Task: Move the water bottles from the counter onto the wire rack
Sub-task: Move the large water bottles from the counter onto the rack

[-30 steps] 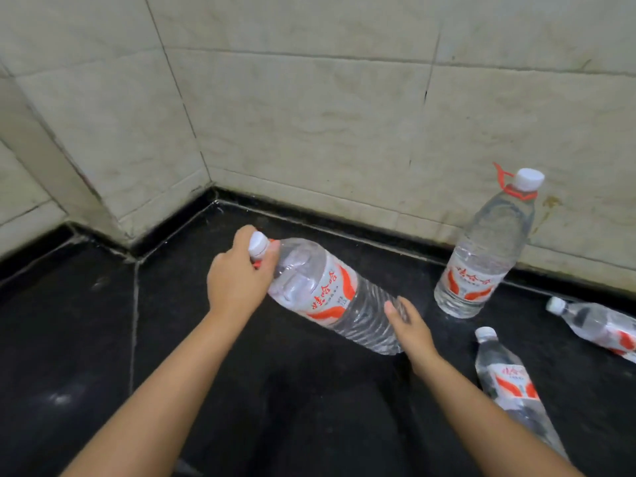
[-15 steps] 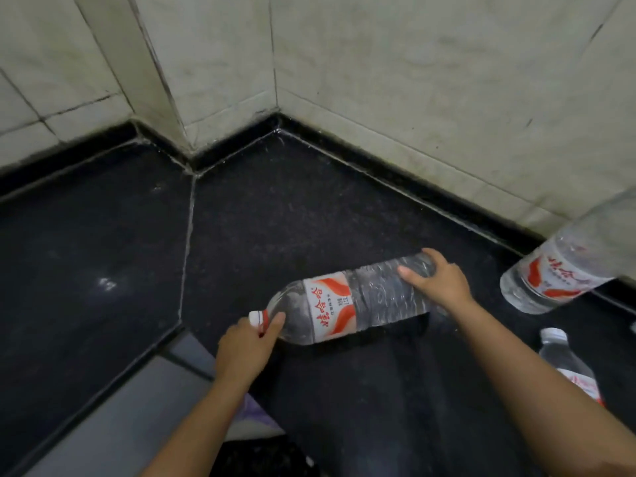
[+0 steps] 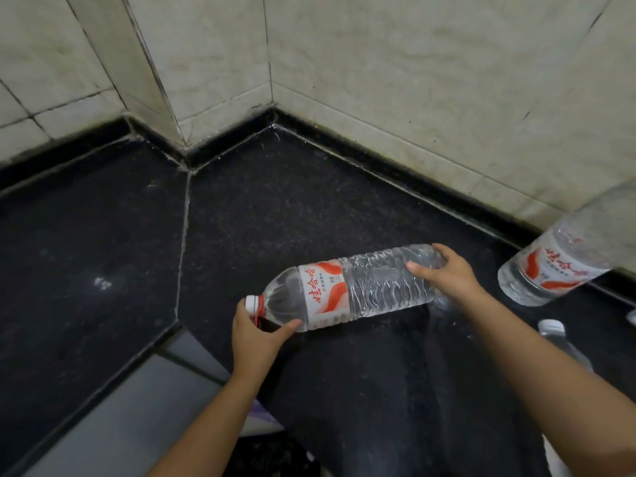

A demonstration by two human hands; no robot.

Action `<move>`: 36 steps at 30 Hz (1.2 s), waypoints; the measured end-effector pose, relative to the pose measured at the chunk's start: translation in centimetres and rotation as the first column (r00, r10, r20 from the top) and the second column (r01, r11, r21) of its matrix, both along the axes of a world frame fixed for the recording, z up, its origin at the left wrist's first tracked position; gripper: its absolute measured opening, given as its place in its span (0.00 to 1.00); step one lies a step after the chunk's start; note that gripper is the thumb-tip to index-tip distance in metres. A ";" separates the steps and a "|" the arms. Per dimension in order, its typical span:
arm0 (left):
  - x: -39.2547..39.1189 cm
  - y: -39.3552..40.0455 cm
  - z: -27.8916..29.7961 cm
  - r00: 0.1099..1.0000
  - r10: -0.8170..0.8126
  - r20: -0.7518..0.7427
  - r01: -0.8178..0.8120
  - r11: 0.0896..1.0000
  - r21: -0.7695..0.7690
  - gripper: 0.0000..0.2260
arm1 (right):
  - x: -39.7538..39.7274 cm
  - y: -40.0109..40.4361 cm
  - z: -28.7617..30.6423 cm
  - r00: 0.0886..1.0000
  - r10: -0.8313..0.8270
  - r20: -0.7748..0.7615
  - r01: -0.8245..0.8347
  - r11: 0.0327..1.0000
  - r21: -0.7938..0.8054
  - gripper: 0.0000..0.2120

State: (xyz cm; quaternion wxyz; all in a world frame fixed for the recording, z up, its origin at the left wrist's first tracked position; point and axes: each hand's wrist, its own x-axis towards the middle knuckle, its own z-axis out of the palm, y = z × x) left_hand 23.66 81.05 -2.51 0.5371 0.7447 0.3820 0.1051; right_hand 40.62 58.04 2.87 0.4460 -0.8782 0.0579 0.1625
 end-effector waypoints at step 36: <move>-8.6 -46.2 19.6 0.464 -0.678 0.570 0.734 0.655 0.180 0.31 | -39.8 -48.7 19.8 0.300 -0.757 0.580 0.699 0.588 0.407 0.34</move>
